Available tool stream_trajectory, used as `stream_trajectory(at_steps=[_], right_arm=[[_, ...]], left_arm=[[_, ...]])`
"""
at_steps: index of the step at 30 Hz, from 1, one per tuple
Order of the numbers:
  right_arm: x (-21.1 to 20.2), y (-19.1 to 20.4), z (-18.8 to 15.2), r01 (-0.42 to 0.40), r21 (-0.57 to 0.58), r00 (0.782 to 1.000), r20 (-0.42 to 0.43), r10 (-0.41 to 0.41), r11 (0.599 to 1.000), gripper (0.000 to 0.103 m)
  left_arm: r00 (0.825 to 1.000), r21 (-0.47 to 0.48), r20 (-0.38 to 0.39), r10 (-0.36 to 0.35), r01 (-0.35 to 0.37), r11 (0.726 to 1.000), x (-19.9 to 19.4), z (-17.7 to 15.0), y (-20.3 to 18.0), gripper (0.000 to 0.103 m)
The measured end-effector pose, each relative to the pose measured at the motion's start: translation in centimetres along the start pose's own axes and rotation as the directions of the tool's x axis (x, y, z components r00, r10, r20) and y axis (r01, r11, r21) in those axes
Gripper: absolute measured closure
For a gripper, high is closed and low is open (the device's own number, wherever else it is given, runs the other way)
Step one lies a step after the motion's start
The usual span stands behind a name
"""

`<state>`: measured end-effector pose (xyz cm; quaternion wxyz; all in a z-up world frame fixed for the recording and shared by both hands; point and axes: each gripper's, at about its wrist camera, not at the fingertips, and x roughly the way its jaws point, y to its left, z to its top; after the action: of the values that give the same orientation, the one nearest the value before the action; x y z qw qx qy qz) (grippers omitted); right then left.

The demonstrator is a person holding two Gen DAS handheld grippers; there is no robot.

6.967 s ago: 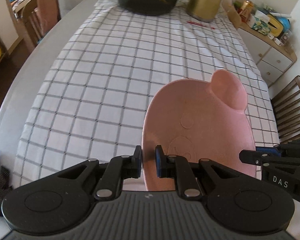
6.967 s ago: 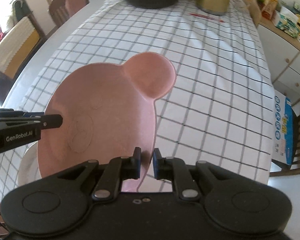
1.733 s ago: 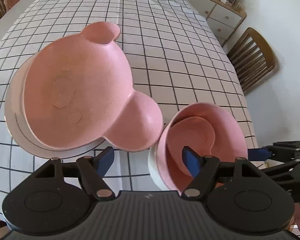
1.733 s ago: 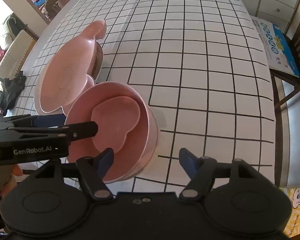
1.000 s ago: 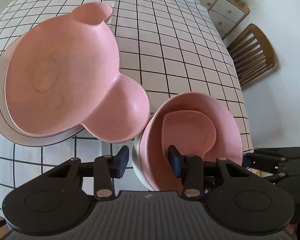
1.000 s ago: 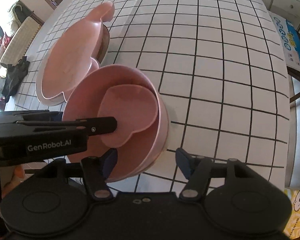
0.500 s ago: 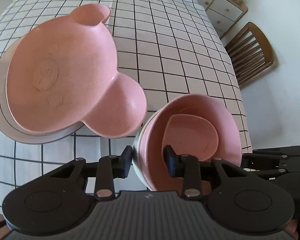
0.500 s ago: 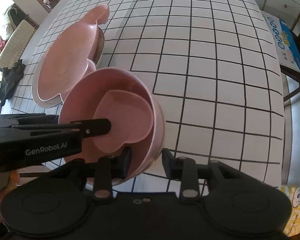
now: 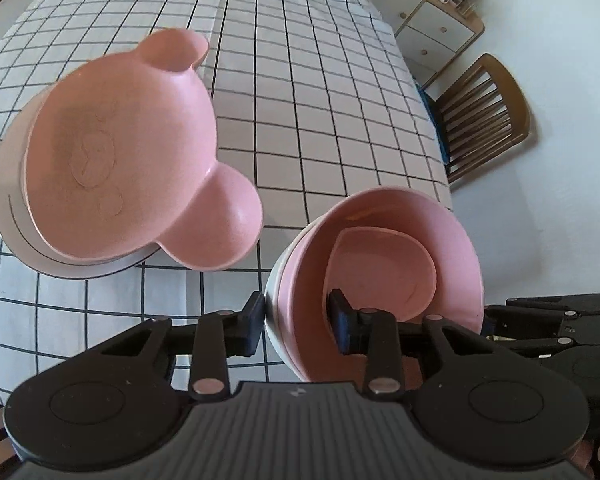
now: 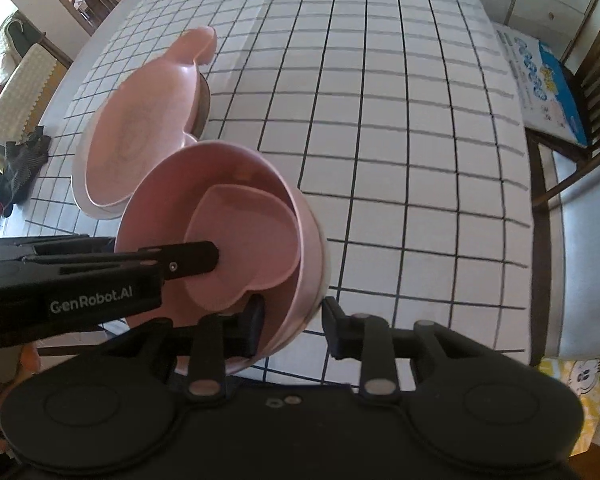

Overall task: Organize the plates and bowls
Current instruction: 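Lift the pink bowl with heart dish and carry it over the bear-ear plate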

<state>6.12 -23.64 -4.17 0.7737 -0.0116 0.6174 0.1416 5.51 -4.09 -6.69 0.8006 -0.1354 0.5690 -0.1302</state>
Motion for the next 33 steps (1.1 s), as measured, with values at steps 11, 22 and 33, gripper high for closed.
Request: stream_trajectory(at_steps=[11, 22, 33], right_arm=[[-3.2, 3.5, 2.7, 0.015, -0.080, 0.997, 0.072, -0.009, 0.997, 0.078], [-0.6, 8.6, 7.3, -0.028, -0.161, 0.997, 0.066, 0.039, 0.987, 0.078], [2.8, 12.2, 11.6, -0.057, -0.176, 0.997, 0.046, 0.066, 0.983, 0.079]], left_arm=[[0.998, -0.028, 0.060, 0.032, -0.031, 0.999, -4.5, 1.9, 1.3, 0.070], [0.988, -0.079, 0.097, 0.123, -0.115, 0.990, -6.0, 4.5, 6.6, 0.070], [0.981, -0.104, 0.091, 0.172, -0.163, 0.981, -5.6, 7.6, 11.5, 0.070]])
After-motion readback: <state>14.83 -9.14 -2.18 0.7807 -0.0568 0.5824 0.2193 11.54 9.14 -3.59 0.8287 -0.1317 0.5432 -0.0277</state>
